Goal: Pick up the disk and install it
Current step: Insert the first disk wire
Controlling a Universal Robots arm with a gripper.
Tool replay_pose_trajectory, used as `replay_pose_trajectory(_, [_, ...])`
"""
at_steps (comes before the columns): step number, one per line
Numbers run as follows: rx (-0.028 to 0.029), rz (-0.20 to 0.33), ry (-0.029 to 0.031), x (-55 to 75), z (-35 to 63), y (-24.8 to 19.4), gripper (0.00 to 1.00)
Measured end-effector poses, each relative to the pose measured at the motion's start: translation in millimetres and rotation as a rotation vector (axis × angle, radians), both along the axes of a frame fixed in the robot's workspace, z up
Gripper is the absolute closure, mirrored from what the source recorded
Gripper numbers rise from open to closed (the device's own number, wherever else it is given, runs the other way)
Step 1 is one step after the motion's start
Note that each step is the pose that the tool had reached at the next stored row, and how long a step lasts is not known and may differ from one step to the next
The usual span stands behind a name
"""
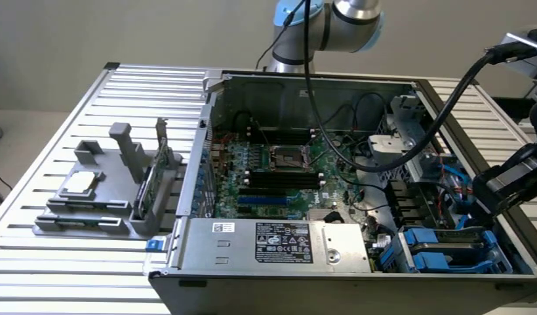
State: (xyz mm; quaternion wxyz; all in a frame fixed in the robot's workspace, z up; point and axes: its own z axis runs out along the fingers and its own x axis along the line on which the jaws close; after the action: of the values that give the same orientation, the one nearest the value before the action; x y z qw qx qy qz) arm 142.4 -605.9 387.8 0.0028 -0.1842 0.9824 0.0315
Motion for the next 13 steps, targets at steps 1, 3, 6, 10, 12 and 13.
replay_pose_trajectory(1, [0.0000,-0.012,0.0023,0.0,0.0,0.0,0.89])
replay_pose_trajectory(3, [0.0001,-0.034,0.0068,0.0,-0.1,0.0,0.89])
replay_pose_trajectory(6, [0.0001,-0.067,0.0133,0.0,-0.2,-0.1,0.89])
replay_pose_trajectory(10, [0.0001,-0.112,0.0219,0.0,-0.3,-0.2,0.89])
replay_pose_trajectory(12, [0.0001,-0.133,0.0260,0.0,-0.4,-0.2,0.89])
replay_pose_trajectory(13, [0.0001,-0.144,0.0282,0.0,-0.4,-0.2,0.89])
